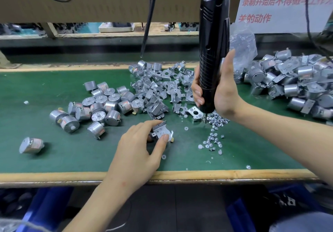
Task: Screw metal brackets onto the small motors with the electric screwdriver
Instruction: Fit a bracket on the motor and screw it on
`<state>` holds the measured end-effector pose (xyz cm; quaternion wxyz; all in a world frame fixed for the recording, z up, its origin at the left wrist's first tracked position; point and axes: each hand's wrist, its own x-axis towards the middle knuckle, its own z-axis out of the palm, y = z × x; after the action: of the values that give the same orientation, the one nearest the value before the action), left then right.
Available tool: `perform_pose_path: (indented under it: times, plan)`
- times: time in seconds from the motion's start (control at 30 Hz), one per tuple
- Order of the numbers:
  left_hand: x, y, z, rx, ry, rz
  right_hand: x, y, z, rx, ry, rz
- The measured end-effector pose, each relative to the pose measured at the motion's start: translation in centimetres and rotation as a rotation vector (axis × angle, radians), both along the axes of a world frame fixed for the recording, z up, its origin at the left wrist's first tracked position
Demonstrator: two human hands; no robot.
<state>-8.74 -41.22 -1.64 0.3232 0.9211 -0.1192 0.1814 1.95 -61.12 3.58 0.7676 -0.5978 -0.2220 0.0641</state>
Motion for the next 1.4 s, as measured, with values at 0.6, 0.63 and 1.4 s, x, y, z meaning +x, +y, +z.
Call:
perform_pose_path:
  times: [0.6, 0.63, 1.4]
  plan:
    - [0.1, 0.0, -0.1, 0.009, -0.005, 0.003, 0.0, -0.4, -0.2, -0.002, 0.005, -0.013]
    - [0.0, 0.0, -0.1, 0.008, -0.005, 0.004, 0.0, -0.3, -0.2, -0.006, 0.003, -0.01]
    - [-0.1, 0.0, 0.0, 0.007, 0.009, 0.007, -1.4, 1.1, 0.0, 0.039, 0.014, 0.079]
